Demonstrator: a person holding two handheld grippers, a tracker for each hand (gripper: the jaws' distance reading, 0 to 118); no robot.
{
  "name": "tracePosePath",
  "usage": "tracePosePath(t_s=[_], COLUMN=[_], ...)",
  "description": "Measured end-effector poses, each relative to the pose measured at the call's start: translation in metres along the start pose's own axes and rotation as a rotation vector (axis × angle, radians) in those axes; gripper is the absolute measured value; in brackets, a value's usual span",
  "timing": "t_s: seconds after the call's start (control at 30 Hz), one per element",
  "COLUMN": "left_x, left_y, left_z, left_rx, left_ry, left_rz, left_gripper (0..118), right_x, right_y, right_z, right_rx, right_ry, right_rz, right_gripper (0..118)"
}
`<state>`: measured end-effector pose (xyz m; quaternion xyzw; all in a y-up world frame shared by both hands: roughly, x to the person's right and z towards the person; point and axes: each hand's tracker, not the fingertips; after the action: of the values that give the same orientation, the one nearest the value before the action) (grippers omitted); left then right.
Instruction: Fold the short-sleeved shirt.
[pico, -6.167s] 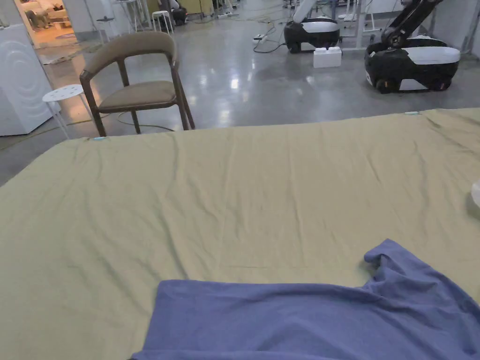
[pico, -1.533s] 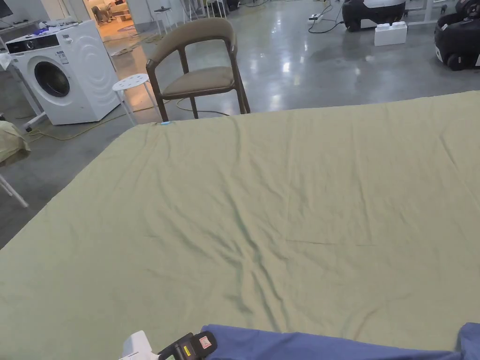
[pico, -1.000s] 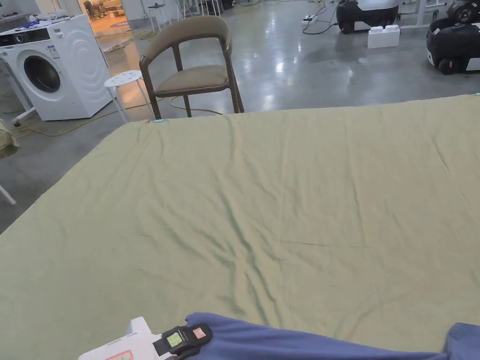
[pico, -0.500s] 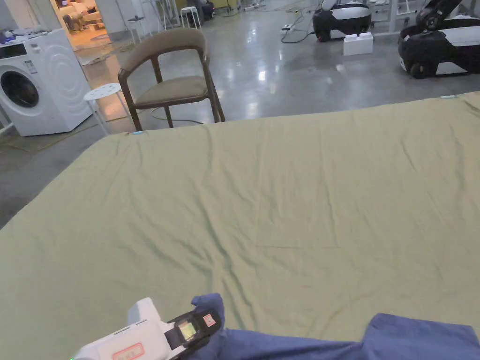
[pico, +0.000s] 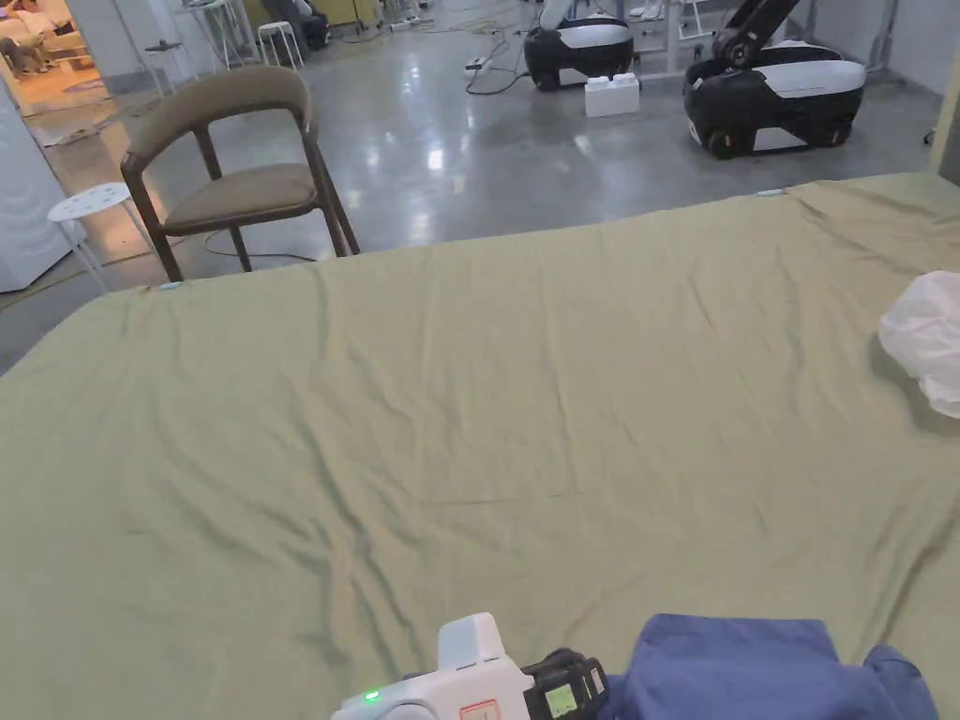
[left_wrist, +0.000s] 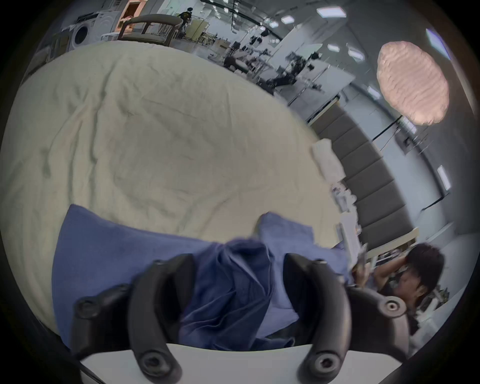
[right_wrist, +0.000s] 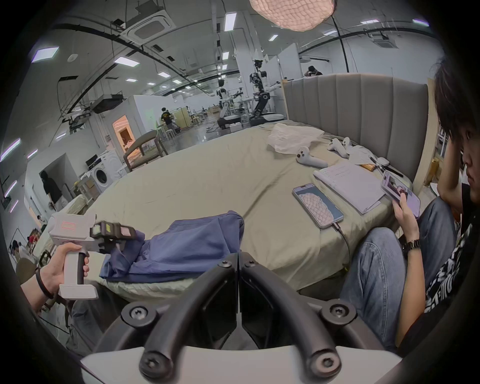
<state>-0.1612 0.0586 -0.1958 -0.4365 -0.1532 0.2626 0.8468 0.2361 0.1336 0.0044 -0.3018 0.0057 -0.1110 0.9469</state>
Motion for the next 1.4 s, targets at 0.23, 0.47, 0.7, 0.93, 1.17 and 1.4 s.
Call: tracePosePath(t_s=[0.23,0.47,0.7,0.93,1.17,1.4], left_x=[-0.021,-0.015,-0.025,-0.134,-0.169,-0.158], left_y=[0.001,-0.041,-0.027,0.003,-0.033,-0.037], left_z=[0.042,-0.030,0.003,0.105,0.062,0.058], left_rx=[0.098,-0.140,-0.059,0.207,0.079,0.130], left_ry=[-0.013,-0.083,-0.129,-0.034,-0.175,-0.179], left_rz=[0.022,0.053,0.053,0.290,0.455,0.507], left_gripper=[2,1,19,91,57,9], right_x=[-0.004,-0.015,-0.009,0.003,-0.002,0.007], right_y=[-0.003,-0.004,-0.008,-0.005,-0.002,-0.002], right_z=[-0.006,-0.004,-0.003,-0.013,-0.015,-0.001], right_rx=[-0.010,0.005,-0.006,0.000,0.001,0.006], right_ry=[0.027,0.064,0.056,0.132,0.117,0.078], right_rz=[0.000,0.016,0.037,-0.122,-0.097,-0.089], right_gripper=[0,0,0,0,0,0])
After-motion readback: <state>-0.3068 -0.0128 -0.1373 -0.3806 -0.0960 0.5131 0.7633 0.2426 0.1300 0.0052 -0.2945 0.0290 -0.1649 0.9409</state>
